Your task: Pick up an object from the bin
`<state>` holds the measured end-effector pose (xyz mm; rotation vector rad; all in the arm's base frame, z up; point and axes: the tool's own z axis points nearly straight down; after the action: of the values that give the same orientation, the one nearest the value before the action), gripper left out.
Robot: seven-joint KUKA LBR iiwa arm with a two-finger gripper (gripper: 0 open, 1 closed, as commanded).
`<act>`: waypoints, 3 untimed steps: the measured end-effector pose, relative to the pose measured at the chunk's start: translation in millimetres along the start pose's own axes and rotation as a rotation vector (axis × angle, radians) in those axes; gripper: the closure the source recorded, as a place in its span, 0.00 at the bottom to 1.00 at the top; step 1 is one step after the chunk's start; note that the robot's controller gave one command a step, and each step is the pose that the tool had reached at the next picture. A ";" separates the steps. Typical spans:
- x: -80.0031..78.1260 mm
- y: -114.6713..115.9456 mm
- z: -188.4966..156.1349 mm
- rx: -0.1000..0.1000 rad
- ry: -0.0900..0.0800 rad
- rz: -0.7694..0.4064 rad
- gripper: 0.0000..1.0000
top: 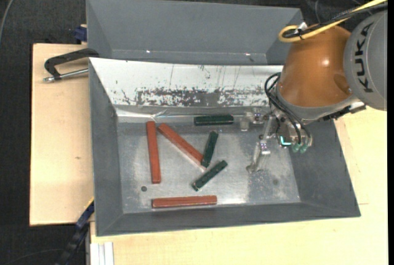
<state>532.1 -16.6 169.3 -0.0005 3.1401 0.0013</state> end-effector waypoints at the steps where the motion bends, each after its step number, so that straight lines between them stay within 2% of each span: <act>1: 23.9 81.1 72.7 -0.004 0.009 0.011 0.00; 2: -15.1 60.7 98.4 -0.002 -0.003 0.108 0.00; 3: -20.9 60.3 92.2 -0.003 -0.024 0.109 1.00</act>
Offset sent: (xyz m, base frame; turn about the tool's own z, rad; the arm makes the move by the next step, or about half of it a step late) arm -0.0215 0.0746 -0.0696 0.0193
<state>553.1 43.7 77.2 0.1691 3.1117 0.0059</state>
